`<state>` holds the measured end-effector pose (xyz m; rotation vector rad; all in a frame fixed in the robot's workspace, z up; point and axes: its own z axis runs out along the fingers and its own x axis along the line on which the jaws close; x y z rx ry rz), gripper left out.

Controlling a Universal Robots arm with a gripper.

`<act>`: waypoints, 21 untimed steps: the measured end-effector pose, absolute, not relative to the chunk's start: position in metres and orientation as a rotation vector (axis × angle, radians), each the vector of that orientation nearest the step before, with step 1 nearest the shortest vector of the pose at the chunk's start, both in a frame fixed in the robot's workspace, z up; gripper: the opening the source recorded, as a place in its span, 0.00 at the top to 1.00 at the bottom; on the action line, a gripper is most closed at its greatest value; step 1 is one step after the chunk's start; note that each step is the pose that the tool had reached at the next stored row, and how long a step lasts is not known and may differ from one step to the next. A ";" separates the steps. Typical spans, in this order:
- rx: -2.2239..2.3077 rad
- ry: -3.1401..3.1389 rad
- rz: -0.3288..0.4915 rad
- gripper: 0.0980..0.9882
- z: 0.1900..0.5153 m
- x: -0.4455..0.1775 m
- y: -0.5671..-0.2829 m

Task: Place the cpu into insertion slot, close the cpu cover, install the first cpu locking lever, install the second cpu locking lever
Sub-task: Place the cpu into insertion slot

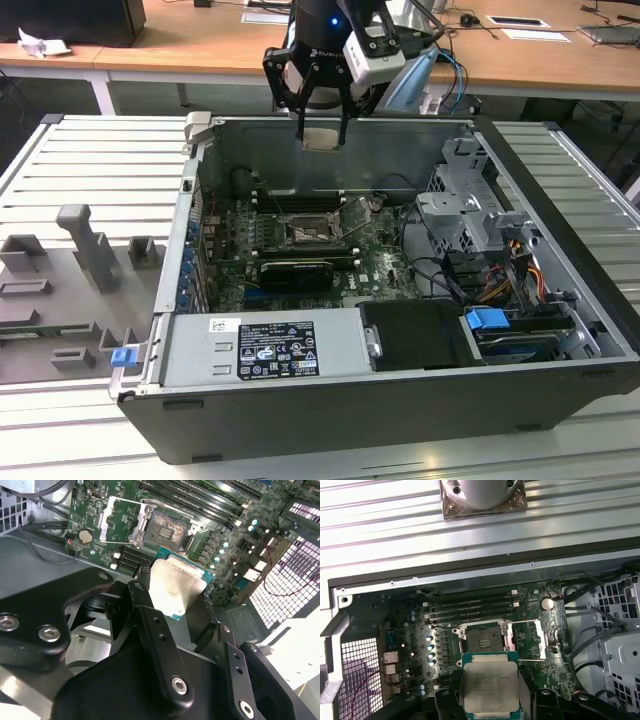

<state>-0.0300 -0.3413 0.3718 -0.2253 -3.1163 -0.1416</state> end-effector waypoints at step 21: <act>-0.818 -3.033 -0.144 0.52 0.366 -0.030 -0.341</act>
